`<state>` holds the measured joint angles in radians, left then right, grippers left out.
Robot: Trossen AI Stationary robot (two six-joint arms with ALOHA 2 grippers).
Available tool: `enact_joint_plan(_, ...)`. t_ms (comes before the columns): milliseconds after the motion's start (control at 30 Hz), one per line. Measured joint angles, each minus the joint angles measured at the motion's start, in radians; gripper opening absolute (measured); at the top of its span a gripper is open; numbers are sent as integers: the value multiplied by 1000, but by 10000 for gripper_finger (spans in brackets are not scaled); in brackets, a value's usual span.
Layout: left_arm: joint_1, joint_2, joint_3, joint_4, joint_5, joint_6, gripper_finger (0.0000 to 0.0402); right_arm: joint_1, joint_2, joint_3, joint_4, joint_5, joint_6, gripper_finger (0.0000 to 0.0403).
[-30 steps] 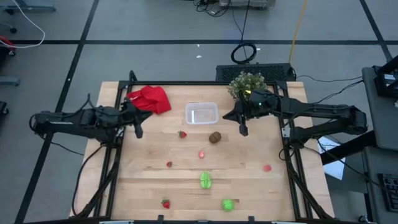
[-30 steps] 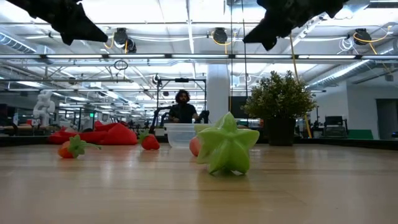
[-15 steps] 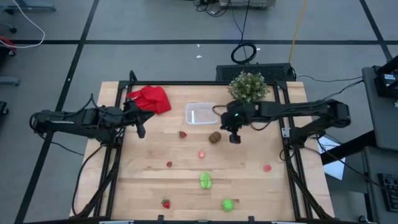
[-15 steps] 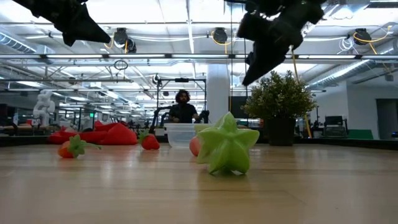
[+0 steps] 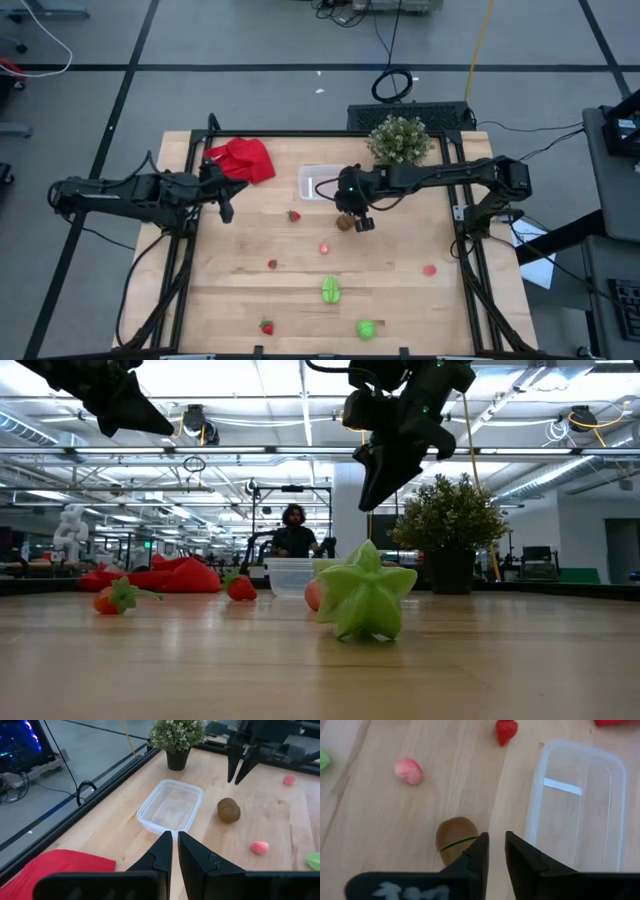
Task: Pick and placing Produce into tupperware
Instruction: Put the kiwi into the bin
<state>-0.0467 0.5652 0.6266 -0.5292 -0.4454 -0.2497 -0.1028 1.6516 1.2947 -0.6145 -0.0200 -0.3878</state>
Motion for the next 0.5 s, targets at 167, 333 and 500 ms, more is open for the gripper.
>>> enact_joint_plan(167,0,0,0,-8,0,0,33,0,-5,0,-11,-2,-15,77)
enact_joint_plan(333,0,0,0,-8,0,0,33,0,-5,0,-10,-5,30,94)
enact_joint_plan(500,0,0,0,-8,0,0,33,0,-5,0,-5,-42,76,139)
